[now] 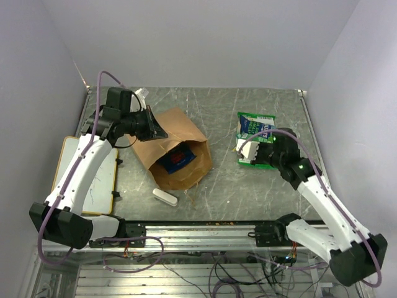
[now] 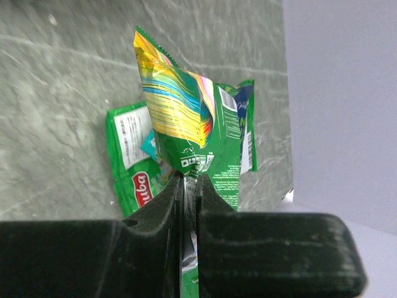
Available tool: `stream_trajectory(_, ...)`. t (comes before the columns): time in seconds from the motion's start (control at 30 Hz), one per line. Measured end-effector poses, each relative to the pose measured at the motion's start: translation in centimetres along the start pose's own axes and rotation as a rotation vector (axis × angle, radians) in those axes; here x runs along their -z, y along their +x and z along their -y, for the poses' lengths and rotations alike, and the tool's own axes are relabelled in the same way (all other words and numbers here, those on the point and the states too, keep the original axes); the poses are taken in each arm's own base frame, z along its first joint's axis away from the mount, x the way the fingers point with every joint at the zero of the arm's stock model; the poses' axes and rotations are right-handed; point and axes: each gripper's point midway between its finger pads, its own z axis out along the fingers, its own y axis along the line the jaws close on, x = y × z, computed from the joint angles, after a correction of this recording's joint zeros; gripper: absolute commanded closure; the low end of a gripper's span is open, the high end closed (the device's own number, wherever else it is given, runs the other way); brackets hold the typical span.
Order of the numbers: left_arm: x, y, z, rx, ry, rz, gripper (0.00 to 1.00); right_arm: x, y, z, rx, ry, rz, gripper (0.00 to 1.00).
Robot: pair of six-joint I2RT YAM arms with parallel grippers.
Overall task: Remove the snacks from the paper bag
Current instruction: Place the snack at the center of the board.
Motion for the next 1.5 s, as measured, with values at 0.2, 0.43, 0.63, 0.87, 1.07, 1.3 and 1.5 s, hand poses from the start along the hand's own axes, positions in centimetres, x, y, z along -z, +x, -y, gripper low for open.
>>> stream_trajectory(0.2, -0.2, 0.0, 0.3, -0.011, 0.023, -0.012, 0.93, -3.6, 4.1, -1.0, 0.018, -0.122, -0.021, 1.00)
stream_trajectory(0.43, -1.2, 0.4, 0.4, -0.004, 0.059, -0.051, 0.93, -6.1, 6.2, -3.7, 0.075, -0.214, -0.001, 1.00)
stream_trajectory(0.63, -1.6, 0.7, 0.1, 0.006, 0.059, -0.070, 0.93, -7.3, 7.3, -5.0, 0.139, -0.210, -0.001, 1.00)
stream_trajectory(0.87, -1.6, 0.7, 0.1, 0.006, 0.060, -0.069, 0.93, -8.0, 9.9, -8.0, 0.177, -0.186, -0.047, 1.00)
stream_trajectory(1.07, -1.4, 0.6, 0.3, 0.010, 0.064, -0.063, 0.93, -7.9, 10.7, -8.1, 0.196, -0.113, -0.064, 0.87)
stream_trajectory(1.3, -1.0, 0.3, 1.1, 0.014, 0.089, -0.041, 0.93, -7.7, 12.3, -8.0, 0.179, -0.059, -0.121, 0.55)
stream_trajectory(1.5, -0.6, 0.3, 1.4, 0.019, 0.101, -0.028, 0.93, -6.5, 12.2, -8.5, 0.142, -0.095, -0.133, 0.20)
